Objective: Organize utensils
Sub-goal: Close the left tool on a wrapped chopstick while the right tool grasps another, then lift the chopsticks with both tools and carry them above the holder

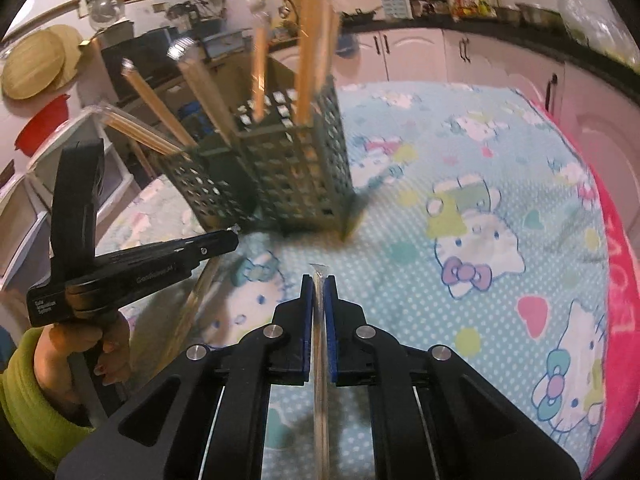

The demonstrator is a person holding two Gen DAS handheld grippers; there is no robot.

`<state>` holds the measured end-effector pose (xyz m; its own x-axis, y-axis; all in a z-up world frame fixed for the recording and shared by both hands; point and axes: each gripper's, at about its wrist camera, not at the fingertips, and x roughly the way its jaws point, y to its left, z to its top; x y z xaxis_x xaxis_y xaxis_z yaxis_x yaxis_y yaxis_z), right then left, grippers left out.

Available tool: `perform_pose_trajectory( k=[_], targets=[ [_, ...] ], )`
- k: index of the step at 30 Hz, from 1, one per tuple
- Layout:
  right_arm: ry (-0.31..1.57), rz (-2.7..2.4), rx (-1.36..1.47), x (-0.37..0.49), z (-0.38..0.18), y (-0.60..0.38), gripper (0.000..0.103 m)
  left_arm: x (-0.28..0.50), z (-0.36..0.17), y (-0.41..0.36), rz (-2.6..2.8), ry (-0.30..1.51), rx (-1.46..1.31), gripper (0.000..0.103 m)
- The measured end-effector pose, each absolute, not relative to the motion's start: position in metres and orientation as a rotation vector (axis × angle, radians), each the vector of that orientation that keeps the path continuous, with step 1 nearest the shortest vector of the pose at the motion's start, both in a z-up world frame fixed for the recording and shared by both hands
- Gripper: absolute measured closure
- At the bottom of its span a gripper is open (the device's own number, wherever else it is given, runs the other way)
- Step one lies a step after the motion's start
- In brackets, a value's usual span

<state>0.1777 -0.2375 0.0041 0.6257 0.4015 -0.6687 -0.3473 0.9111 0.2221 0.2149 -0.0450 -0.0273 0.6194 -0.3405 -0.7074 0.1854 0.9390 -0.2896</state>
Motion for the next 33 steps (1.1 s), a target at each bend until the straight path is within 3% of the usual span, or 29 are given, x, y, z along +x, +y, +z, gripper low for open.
perform_pose_trajectory(
  k=[15,33],
  targets=[
    [0.568,0.504,0.02,0.157,0.096,-0.217,0.097,0.162,0.079,0.006,-0.38,0.605,-0.25,0.101],
    [0.355,0.507,0.038,0.164,0.179,-0.208,0.097,0.154,0.167,0.015,-0.35,0.374,-0.253,0.102]
  ],
)
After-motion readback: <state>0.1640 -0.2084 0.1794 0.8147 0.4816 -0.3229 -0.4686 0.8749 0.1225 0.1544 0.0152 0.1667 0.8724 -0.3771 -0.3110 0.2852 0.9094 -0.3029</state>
